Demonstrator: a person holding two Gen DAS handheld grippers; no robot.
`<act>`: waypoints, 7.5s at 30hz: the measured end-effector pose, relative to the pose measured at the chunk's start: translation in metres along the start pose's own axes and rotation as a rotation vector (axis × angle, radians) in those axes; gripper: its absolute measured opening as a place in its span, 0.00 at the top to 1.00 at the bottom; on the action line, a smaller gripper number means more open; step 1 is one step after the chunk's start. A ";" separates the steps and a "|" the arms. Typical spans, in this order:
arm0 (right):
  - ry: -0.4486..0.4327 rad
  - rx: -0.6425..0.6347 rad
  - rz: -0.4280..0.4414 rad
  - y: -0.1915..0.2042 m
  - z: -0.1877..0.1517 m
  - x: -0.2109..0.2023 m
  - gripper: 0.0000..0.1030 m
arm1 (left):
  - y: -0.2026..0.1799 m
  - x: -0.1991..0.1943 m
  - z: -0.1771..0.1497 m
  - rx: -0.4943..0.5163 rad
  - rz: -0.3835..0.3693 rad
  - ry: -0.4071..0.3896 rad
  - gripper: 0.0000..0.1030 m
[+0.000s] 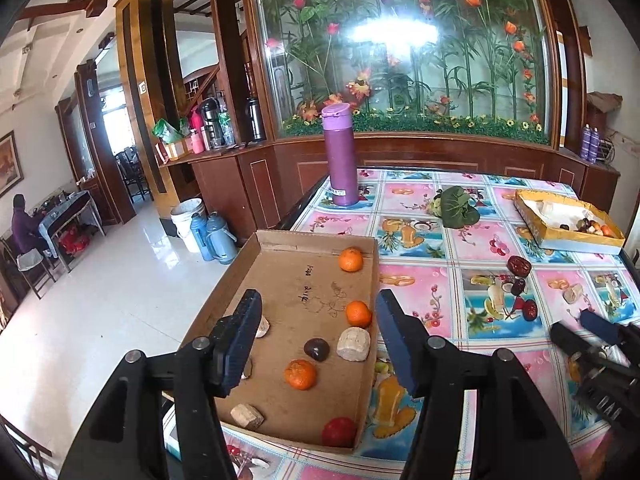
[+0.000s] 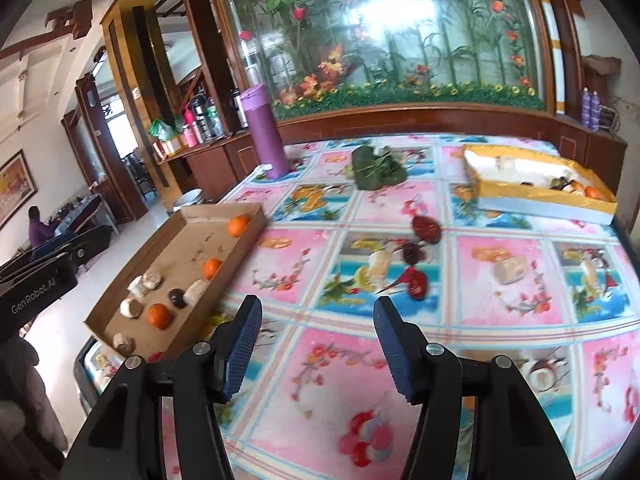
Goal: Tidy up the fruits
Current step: 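Move both open tools back toward the red dates on the table, then grasp a red date with the right tool while the left tool grasps another date, then carry both red dates over the cardboard box, then open both tools to release the red dates into the box, then move both open tools back toward the remaining items on the table, then grasp a beige wood chunk with the right tool while the left tool grasps a chestnut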
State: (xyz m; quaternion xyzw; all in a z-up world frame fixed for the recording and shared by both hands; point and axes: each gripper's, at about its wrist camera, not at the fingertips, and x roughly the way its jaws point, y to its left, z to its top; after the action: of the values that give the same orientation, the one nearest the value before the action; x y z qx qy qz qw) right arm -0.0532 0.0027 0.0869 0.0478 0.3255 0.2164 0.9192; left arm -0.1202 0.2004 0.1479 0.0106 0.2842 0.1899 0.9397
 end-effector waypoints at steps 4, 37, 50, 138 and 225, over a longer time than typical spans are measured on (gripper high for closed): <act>-0.040 0.018 -0.108 -0.041 0.015 -0.018 0.37 | 0.015 0.011 0.005 -0.042 -0.066 0.014 0.42; 0.278 0.175 -0.151 -0.148 0.057 0.137 0.72 | -0.135 0.105 -0.021 0.110 -0.535 0.324 0.40; 0.148 0.101 -0.214 -0.161 0.023 0.061 0.73 | -0.225 0.154 -0.029 0.149 -0.633 0.395 0.66; 0.312 -0.300 0.217 0.177 0.048 0.200 0.55 | 0.114 0.198 0.018 -0.250 -0.176 0.348 0.48; 0.219 0.172 -0.202 -0.196 0.012 0.067 0.66 | -0.249 0.173 -0.014 0.287 -0.516 0.313 0.83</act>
State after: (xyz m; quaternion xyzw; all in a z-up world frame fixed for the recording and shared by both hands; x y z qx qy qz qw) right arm 0.0724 -0.1442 0.0126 0.0695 0.4444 0.0980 0.8878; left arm 0.0922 0.0306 0.0127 0.0414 0.4425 -0.0968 0.8906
